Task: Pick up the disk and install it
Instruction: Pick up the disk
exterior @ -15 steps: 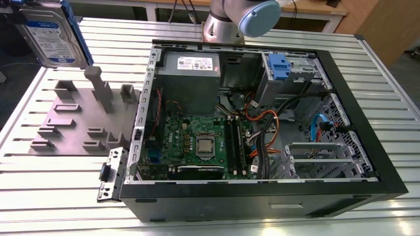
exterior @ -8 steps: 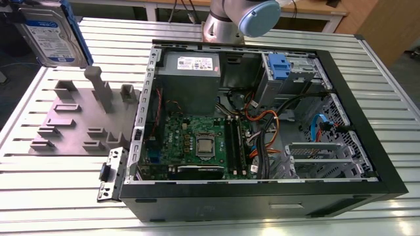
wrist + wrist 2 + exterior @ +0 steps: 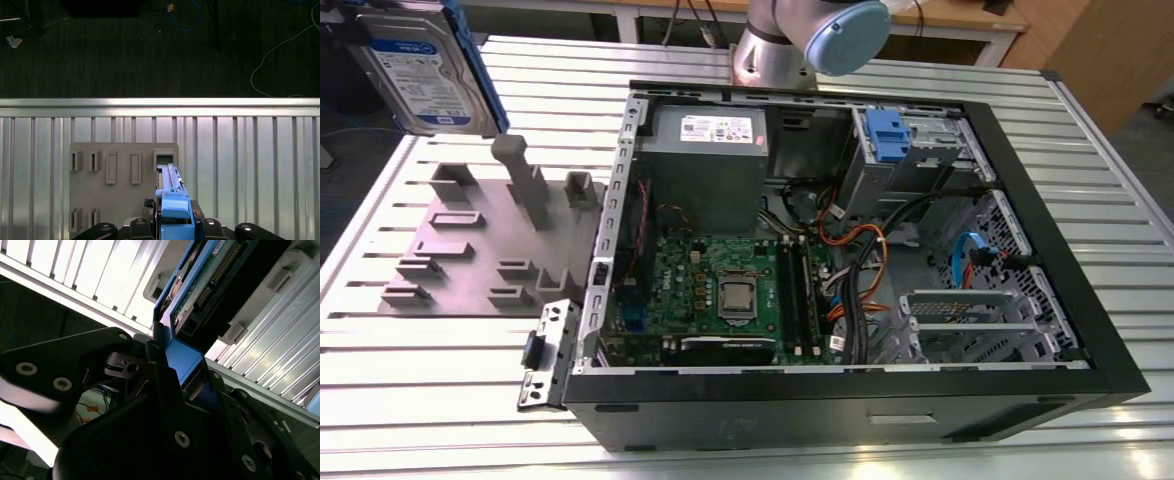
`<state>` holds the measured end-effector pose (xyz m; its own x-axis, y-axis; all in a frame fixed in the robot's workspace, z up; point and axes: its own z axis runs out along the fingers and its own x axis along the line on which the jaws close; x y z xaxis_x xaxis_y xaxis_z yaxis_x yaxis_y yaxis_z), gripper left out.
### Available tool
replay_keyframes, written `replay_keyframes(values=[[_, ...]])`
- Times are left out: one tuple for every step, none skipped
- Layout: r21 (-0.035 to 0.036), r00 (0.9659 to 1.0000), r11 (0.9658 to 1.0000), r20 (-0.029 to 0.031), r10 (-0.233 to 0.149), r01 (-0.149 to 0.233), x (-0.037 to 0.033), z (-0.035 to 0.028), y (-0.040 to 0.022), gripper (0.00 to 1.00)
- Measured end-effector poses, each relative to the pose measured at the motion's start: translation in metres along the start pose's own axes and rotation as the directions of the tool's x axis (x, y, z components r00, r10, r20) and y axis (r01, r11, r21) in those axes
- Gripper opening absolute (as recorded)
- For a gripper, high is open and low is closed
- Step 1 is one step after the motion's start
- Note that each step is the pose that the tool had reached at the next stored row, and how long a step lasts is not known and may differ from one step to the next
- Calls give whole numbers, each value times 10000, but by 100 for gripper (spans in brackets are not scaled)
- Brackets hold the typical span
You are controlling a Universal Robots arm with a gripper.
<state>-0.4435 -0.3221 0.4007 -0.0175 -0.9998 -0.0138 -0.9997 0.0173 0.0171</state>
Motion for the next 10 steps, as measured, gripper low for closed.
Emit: replay_keyframes(values=[[0,10000,10000,0,0,0,0,-3,0,36],[0,10000,10000,0,0,0,0,-7,0,36],[0,10000,10000,0,0,0,0,-12,0,36],[0,10000,10000,0,0,0,0,-17,0,36],[1,10000,10000,0,0,0,0,-21,0,36],[1,10000,10000,0,0,0,0,-26,1,36],[1,10000,10000,0,-1,1,0,-31,0,36],[1,10000,10000,0,0,0,0,-36,0,36],[1,10000,10000,0,-1,1,-1,-42,1,36],[1,10000,10000,0,0,0,-1,-48,1,36]])
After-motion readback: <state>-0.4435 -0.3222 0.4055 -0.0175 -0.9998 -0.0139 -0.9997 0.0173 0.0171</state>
